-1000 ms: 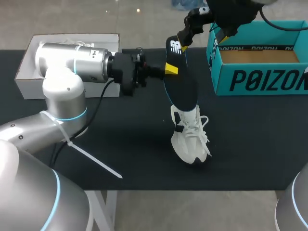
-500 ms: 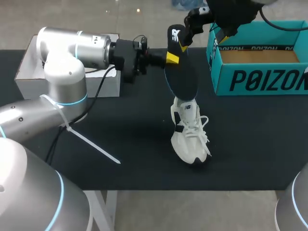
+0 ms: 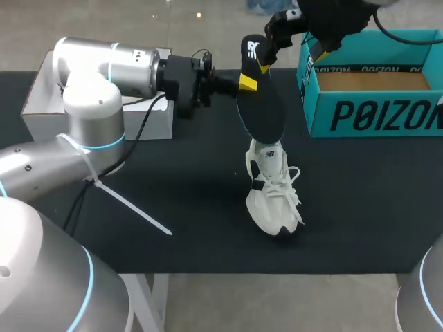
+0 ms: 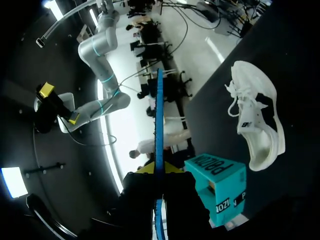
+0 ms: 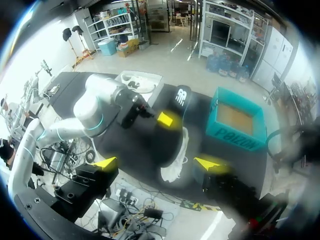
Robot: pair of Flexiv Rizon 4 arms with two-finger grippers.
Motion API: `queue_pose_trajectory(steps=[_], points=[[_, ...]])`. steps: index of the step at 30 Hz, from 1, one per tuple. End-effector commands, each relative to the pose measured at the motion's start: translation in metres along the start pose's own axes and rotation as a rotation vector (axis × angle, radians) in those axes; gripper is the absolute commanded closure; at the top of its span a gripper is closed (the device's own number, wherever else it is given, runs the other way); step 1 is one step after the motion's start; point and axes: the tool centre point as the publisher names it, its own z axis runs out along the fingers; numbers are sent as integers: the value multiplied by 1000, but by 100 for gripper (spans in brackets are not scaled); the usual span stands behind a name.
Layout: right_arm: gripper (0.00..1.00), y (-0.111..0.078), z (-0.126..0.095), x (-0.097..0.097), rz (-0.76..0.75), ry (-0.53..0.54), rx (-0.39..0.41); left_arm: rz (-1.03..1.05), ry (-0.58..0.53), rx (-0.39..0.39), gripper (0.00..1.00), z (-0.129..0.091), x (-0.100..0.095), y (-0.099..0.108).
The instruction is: Take the shoe out of the shoebox, open the shoe tongue, remove and reinsert the insole, then place the shoe into the shoebox
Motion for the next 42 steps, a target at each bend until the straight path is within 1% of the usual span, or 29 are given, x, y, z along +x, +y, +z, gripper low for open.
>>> queue_pose_trajectory(steps=[1,5,9,15,19,20,24,28,32,35,38,42], points=[[0,6,11,-28,55,127,14,2,-2,-2,100,1,1,1],[0,-2,22,-47,133,281,16,2,-2,-2,100,1,1,1],[0,-15,36,-59,194,372,9,2,-2,-2,100,1,1,1],[0,-30,62,-65,222,471,-12,2,-2,-2,100,1,1,1],[0,-33,73,-64,214,544,-52,2,-2,-2,100,1,1,1],[0,-33,76,-64,212,569,-72,2,-2,-2,100,1,1,1],[0,-31,89,-67,190,648,-132,2,-2,-2,100,1,1,1],[0,-25,104,-72,178,732,-165,2,-2,-2,100,1,1,1],[0,-19,112,-72,179,767,-165,2,-2,-2,100,1,1,1],[0,-10,119,-76,168,827,-178,2,-2,-2,100,1,1,1],[0,1,125,-80,151,864,-187,2,-2,-2,100,1,1,1],[0,11,132,-84,132,877,-180,2,-2,-2,100,1,1,1]])
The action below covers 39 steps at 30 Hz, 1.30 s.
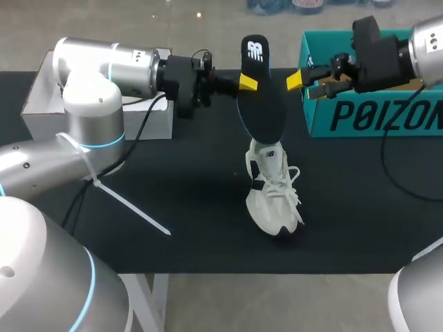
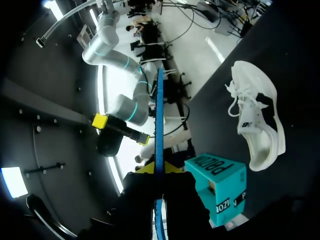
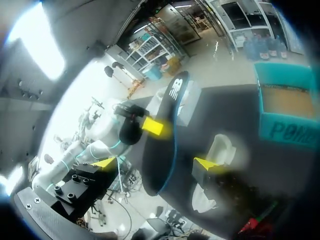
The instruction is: Take the shoe out of the shoebox, open the shoe tongue, remove and reinsert the insole, then place the shoe into the shoebox
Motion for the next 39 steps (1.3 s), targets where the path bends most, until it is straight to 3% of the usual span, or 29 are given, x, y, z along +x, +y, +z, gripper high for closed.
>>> queue_pose_trajectory(steps=[1,7,15,27,28,30,31,35,39], points=[[0,18,13,-9,-12,224,33,2,-1,-1,100,1,1,0],[0,30,24,-25,-5,250,55,2,-1,-1,100,1,1,0],[0,41,42,-24,-26,267,81,2,-1,-1,100,1,1,0],[0,28,55,-14,-33,277,108,2,-1,-1,100,1,1,0],[3,28,55,-14,-31,278,109,2,-1,-1,100,1,1,0],[29,26,55,-14,-30,277,111,2,-1,-1,100,1,1,0],[34,25,55,-13,-30,276,112,2,-1,-1,100,1,1,0],[27,23,57,-9,-29,282,112,2,-1,-1,100,1,1,0],[27,21,61,-6,-31,284,121,2,-1,-1,100,1,1,0]])
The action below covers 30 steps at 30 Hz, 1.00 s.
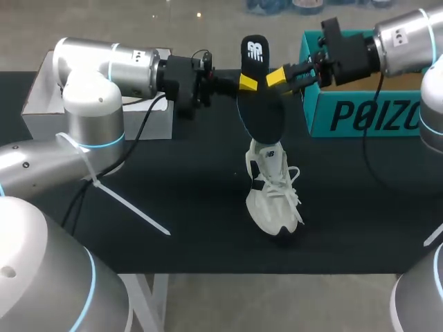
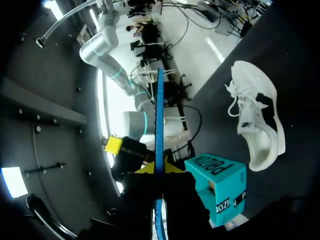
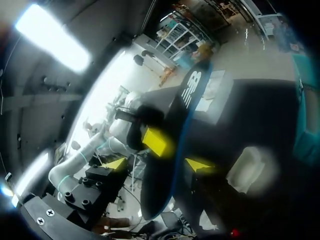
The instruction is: Take the shoe out of the shoebox, open the shoe tongue, remove and reinsert the insole, then place the shoe into the shoebox
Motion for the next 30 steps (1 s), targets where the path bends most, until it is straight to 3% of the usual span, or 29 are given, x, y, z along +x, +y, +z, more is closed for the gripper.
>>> queue_pose_trajectory(steps=[1,4,6,8,10,11,12,30], points=[[24,-1,7,0,0,0,2,2,-1,-1,100,1,1,1],[15,-2,12,-2,3,1,9,2,-1,-1,100,1,1,1],[21,-3,13,-2,5,2,11,2,-1,-1,100,1,1,1],[50,-3,14,-3,6,4,12,2,-1,-1,100,1,1,1],[69,-3,14,-3,6,5,11,2,-1,-1,100,1,1,1],[93,-2,15,-3,5,5,11,2,-1,-1,100,1,1,1],[100,-2,15,-3,5,6,11,2,-1,-1,100,1,1,1],[100,-3,15,-5,12,-16,8,2,-1,-1,100,1,1,1]])
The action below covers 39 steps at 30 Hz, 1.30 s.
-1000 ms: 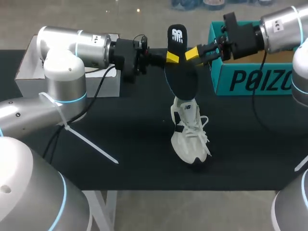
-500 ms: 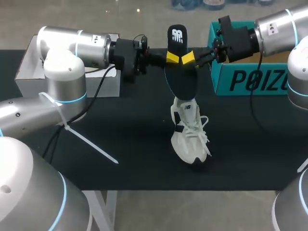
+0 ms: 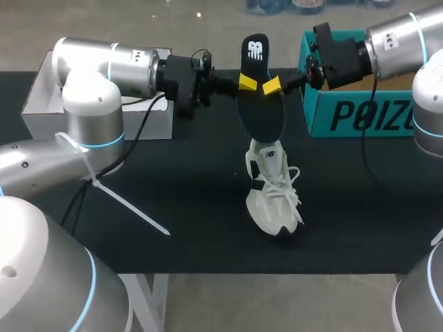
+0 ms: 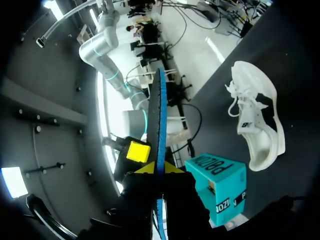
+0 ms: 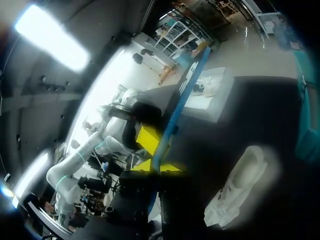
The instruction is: Take the shoe out of the shoebox, open the shoe tongue, remove and reinsert the insole, then place the shoe into the shoebox
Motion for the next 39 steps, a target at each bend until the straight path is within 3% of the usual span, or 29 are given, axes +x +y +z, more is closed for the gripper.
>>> queue_pose_trajectory(steps=[1,2,3,4,5,6,10,15,18,25,30,33,35,39], points=[[100,0,2,2,3,-10,-4,2,-1,-1,100,2,2,1],[100,-1,2,2,4,-11,-5,2,-1,-1,100,2,2,1],[100,-1,2,1,4,-12,-6,2,-1,-1,84,2,2,1],[100,-1,1,1,3,-14,-7,2,-1,-1,57,2,2,1],[100,-1,1,2,3,-16,-9,2,-1,-1,13,2,2,1],[100,-1,1,2,2,-18,-13,2,-1,-1,0,2,2,1],[100,0,-3,2,1,-43,-32,2,-1,-1,0,2,2,1],[100,0,-9,2,-2,-77,-45,-158,100,63,0,-20,-10,-10],[100,-1,-11,2,-5,-93,-48,-297,158,119,0,-34,-9,-25],[100,-4,-12,3,-4,-107,-57,-557,206,120,0,-72,5,-59],[100,-5,-12,6,-8,-115,-72,-728,332,139,0,-98,18,-77],[100,-5,-13,9,-15,-118,-73,-805,403,165,0,-110,14,-82],[100,-5,-14,9,-14,-116,-81,-839,521,220,0,-117,8,-83],[100,-7,-13,12,-11,-116,-86,-839,521,220,0,-117,8,-83]])
